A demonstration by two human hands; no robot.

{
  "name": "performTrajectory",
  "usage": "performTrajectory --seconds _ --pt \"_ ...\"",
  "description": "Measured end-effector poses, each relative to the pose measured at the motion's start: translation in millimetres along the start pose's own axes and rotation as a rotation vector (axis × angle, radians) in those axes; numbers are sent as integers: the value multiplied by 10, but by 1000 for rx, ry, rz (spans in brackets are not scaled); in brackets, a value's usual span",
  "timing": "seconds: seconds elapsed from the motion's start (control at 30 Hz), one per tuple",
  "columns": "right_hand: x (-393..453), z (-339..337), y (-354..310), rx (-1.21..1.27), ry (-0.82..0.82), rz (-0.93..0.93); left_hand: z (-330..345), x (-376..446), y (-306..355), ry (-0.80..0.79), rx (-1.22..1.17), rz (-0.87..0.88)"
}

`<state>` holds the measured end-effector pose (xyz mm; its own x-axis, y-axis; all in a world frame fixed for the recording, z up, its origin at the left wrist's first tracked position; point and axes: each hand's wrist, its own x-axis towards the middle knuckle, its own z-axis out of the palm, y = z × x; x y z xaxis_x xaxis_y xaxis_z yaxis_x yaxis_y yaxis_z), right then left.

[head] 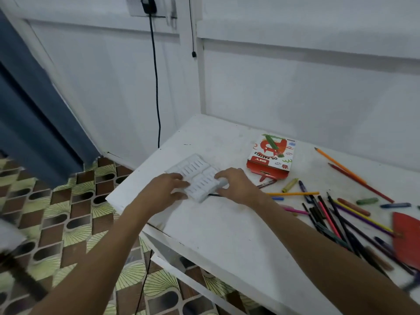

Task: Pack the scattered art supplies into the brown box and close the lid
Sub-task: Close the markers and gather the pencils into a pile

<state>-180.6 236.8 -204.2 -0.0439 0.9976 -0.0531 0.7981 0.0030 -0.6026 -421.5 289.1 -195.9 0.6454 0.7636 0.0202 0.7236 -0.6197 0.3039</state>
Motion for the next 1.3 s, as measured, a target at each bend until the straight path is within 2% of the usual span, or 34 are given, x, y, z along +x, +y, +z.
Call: performTrajectory --seconds 0.1,0.17,0.23,0.3,0.37,0.43,0.57,0.7,0.8,0.9,1.0,1.13,1.3 --pt "-20 -212 -20 189 161 14 -87 -15 58 230 -134 87" --pt "-44 -414 -69 301 284 -2 -251 15 215 399 -305 33" --pt "-110 -634 -149 431 379 3 -478 87 417 497 -522 -64" --pt "-222 -840 -217 513 456 14 -675 191 622 475 -697 -87" --pt "-384 -1017 -254 572 485 26 -757 279 802 369 -888 -100" --pt "-601 -1129 -236 604 455 40 -730 311 966 268 -1037 -156" --pt "-1114 -1069 -14 742 380 144 -431 240 1213 59 -1141 -225" --pt "-1576 -768 196 766 351 336 -39 68 1358 -90 -1075 -285" --pt "-1836 -559 253 773 331 408 193 -97 1438 -164 -970 -278" --pt "-1995 -426 334 695 296 420 358 -198 1474 -163 -867 -255" --pt "-2087 -331 401 571 347 488 455 -245 1472 -163 -781 -234" --pt "-2182 -220 444 326 343 518 518 -286 1491 -154 -504 -156" --pt "-2146 -158 511 218 364 510 568 -211 1574 -196 -395 -130"
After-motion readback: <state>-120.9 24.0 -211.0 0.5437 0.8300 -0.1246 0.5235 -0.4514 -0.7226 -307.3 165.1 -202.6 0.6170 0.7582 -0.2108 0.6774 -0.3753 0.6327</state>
